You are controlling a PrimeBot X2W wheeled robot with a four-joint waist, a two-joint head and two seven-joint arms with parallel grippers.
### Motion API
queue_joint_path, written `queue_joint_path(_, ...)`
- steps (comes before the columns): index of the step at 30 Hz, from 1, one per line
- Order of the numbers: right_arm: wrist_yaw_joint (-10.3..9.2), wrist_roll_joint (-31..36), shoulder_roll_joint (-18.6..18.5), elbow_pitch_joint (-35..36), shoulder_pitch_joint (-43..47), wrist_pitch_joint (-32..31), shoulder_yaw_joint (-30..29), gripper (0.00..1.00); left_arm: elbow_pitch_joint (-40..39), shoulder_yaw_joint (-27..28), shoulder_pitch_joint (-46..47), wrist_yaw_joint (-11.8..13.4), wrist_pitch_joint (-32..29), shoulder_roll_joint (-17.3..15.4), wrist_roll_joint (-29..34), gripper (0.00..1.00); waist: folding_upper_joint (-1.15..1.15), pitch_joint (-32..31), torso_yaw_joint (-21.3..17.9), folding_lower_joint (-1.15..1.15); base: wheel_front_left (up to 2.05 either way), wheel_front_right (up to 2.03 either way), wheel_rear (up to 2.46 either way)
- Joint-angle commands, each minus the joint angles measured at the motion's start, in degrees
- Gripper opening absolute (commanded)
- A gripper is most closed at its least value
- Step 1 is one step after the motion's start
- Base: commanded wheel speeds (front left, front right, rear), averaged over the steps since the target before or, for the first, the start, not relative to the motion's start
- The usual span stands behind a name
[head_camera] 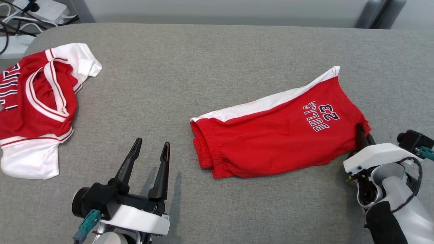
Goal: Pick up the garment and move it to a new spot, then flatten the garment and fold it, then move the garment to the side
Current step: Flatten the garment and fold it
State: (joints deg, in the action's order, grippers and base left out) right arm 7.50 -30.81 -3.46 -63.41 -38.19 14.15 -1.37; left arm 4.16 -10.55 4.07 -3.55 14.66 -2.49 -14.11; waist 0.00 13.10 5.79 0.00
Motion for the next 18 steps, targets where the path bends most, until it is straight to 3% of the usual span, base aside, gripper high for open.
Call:
queue_joint_path(1, -0.01, -1.14, 0.48, 4.73, 1.9, 0.8, -0.01, 0.0, -1.6, 2.18, 1.23, -0.61, 0.34, -0.39, 0.36, 1.0, 0.0, -0.36, -1.41, 0.0, 0.0, 0.0, 0.0)
queue_joint_path(9, -0.01, -2.45, 0.56, 18.27, 11.87, 0.84, -1.29, 0.0, -1.77, 3.46, 0.36, -1.83, 0.34, -0.39, 1.68, 1.0, 0.0, -0.88, -5.74, 0.0, 0.0, 0.0, 0.0)
queue_joint_path(18, -0.01, -4.6, 0.57, 20.48, 15.55, 0.85, 0.23, 0.0, -1.5, 4.14, 0.47, -2.72, 0.34, -0.39, 2.8, 1.0, 0.0, -0.95, -8.7, 0.0, 0.0, 0.0, 0.0)
